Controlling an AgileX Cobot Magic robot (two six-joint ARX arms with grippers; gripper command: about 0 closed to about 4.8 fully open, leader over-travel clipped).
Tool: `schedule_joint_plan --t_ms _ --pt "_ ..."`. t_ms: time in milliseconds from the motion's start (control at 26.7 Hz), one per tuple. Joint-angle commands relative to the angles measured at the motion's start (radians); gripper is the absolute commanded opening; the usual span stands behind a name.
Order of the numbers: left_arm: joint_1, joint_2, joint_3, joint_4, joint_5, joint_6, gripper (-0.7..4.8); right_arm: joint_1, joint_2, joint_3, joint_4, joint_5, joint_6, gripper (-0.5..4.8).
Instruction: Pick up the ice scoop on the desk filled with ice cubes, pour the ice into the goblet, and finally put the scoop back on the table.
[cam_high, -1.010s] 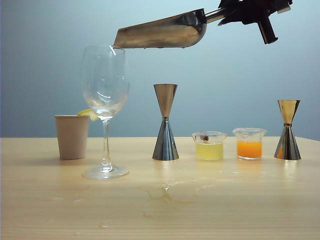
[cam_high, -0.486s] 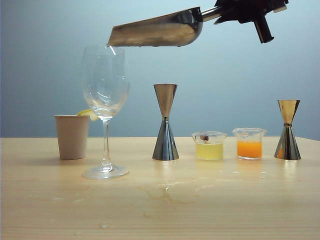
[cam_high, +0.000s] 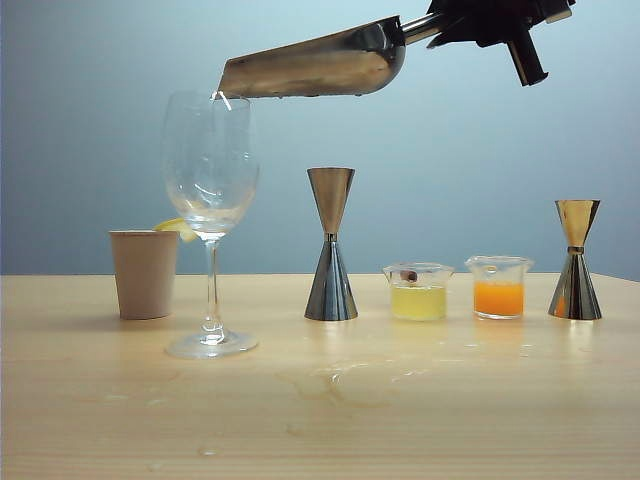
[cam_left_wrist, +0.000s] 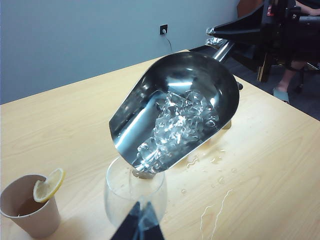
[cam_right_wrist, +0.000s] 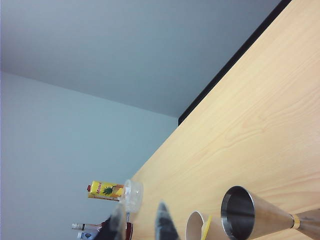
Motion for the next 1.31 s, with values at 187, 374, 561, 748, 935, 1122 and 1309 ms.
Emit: schedule_joint_plan --t_ms 187,374,561,748,935,1122,1309 --pt "0.0 -0.002 0.003 0.005 0.001 0.0 -0.06 0.001 -0.006 0.01 0.049 -0.001 0.003 -0.05" --pt "0.0 -0.002 0.003 0.005 0.0 0.0 -0.06 0.001 -0.006 0.01 0.066 0.0 -0.008 -0.05" --pt "0.0 -0.002 0.003 0.005 0.001 0.0 -0.06 0.001 -0.006 0.01 0.067 0.0 -0.011 -0.05" --pt "0.0 -0.002 0.003 0.005 0.001 0.0 -0.06 0.001 -0.006 0.01 0.067 0.0 -0.015 -0.05" --pt "0.0 -0.002 0.003 0.005 0.001 0.0 -0.06 0.002 -0.006 0.01 0.069 0.002 -0.017 -0.05" --pt "0.0 -0.002 0.003 0.005 0.001 0.0 -0.06 0.002 -0.005 0.01 0.07 0.002 -0.018 -0.05" --pt "0.0 -0.002 0.003 0.005 0.001 0.0 -0.06 0.002 -0.004 0.01 0.07 0.002 -0.018 -0.05"
